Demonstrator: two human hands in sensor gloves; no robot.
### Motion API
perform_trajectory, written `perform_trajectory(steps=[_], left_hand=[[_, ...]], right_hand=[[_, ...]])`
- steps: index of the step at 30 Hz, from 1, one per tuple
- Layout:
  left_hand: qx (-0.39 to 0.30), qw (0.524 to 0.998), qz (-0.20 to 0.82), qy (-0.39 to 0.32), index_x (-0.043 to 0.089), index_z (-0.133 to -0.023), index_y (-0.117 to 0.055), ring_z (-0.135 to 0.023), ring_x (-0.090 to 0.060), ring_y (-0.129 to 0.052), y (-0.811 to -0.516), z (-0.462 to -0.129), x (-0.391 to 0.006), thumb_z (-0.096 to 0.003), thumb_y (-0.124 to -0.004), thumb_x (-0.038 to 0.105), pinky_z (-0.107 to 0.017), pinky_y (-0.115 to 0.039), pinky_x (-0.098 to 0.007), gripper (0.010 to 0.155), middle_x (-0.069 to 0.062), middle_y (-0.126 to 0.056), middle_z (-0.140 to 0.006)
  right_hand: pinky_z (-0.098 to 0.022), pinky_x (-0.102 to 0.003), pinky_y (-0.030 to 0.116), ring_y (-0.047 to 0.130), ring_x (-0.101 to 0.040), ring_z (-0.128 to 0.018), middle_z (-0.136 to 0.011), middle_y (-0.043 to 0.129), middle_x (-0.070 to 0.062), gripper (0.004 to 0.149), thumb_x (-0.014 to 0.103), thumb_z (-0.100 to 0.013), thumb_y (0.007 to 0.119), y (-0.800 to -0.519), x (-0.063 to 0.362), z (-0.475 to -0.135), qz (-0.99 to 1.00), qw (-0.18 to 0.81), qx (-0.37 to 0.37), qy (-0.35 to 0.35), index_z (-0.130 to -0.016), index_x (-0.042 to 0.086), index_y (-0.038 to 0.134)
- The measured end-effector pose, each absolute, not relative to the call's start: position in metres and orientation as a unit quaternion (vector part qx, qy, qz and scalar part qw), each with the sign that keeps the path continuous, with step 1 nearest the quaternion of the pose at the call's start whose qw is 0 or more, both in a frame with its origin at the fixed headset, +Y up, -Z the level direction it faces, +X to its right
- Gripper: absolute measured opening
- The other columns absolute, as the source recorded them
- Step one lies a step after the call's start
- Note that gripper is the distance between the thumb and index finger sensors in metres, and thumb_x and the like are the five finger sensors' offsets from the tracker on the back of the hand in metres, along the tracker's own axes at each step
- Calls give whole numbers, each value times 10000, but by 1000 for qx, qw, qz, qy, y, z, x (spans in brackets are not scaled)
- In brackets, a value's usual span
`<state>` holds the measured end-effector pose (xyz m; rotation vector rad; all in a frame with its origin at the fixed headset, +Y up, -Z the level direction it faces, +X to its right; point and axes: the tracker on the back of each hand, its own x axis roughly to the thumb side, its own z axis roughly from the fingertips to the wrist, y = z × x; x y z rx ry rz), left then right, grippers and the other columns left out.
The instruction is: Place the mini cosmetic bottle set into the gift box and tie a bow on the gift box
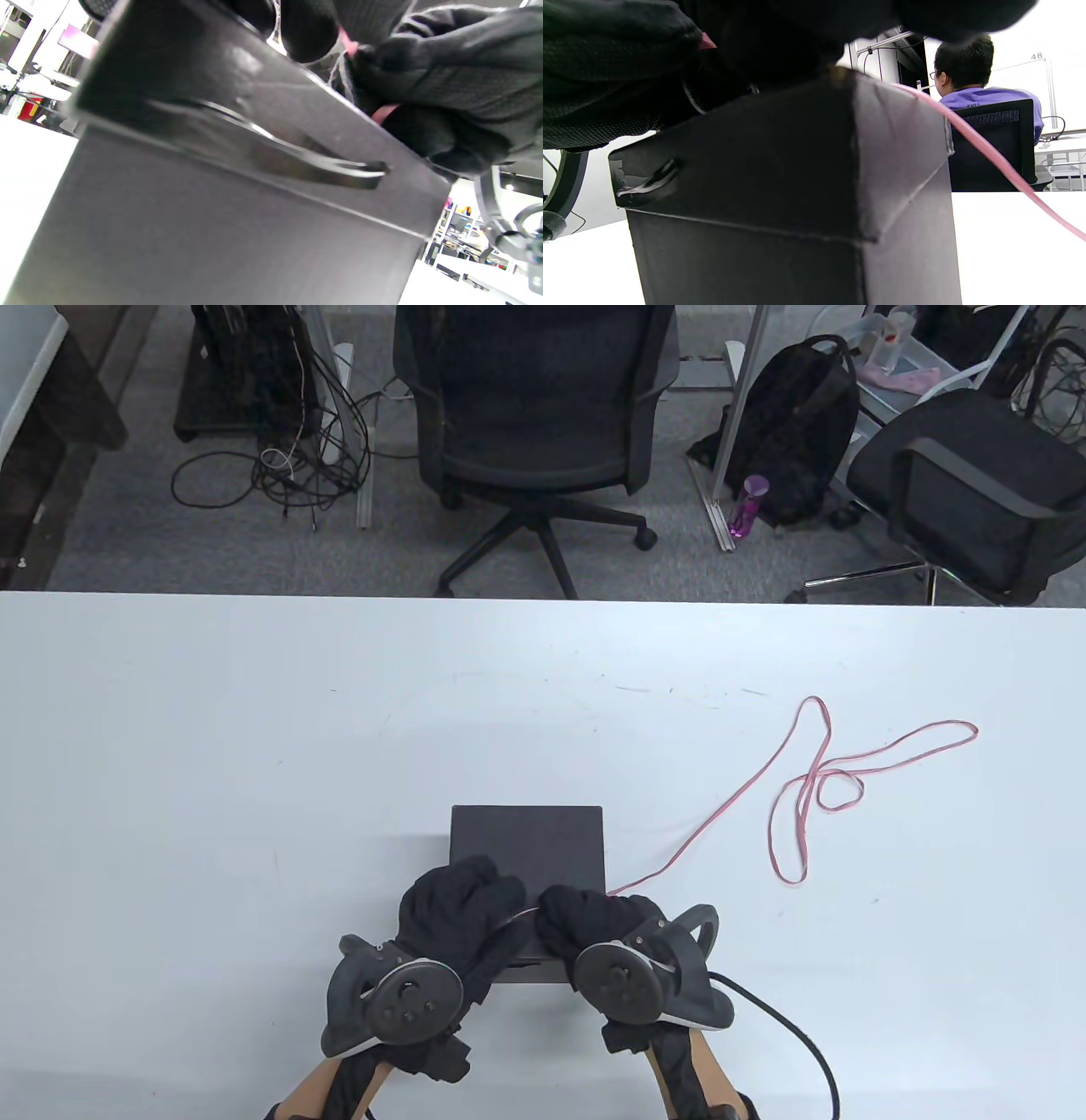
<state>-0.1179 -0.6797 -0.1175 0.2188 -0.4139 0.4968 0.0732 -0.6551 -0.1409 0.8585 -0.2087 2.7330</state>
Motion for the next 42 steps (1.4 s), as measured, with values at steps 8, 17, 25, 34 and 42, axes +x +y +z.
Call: perform_trajectory(steps=[8, 17, 25, 34, 42], left_hand=[[110, 957, 231, -138, 183, -961, -717, -885, -424, -746, -683, -128, -137, -606, -622, 392, -677, -652, -677, 423, -155, -613, -1063], [89, 968, 221, -75, 165, -977, -683, -900, -444, -734, -701, -145, -160, -609, -598, 366, -677, -645, -686, 428, -175, -598, -1076], [75, 974, 207, -55, 168, -978, -681, -906, -441, -737, -710, -150, -168, -611, -593, 374, -679, -648, -683, 430, -170, -598, -1081], [50, 978, 201, -30, 164, -976, -683, -906, -442, -738, -723, -157, -178, -611, -592, 376, -678, -650, -681, 432, -170, -601, -1081], [4, 983, 184, 15, 156, -973, -689, -917, -452, -737, -740, -166, -196, -611, -595, 374, -678, -653, -680, 433, -175, -600, -1090]], right_hand=[[-556, -628, 664, 786, -441, -701, -942, 740, -280, 645, 513, -594, 634, -639, 110, -146, 949, 170, 254, -74, -1039, 52, 709], [-590, -851, 342, 248, -653, -960, -1149, 332, -415, 657, 323, -618, 689, -661, 155, -171, 953, 240, 175, -58, -1145, -10, 481], [-563, -861, 205, 18, -663, -878, -1084, 44, -430, 949, 406, -586, 740, -734, 155, -199, 961, 222, 147, 79, -1128, 37, 55], [-540, -863, 192, 45, -660, -878, -1095, 118, -422, 753, 346, -585, 731, -757, 146, -204, 956, 229, 153, 104, -1155, 115, 296], [-551, -838, 225, 198, -654, -918, -1108, 391, -397, 504, 306, -571, 738, -750, 145, -200, 942, 286, 163, 56, -1009, 67, 666]])
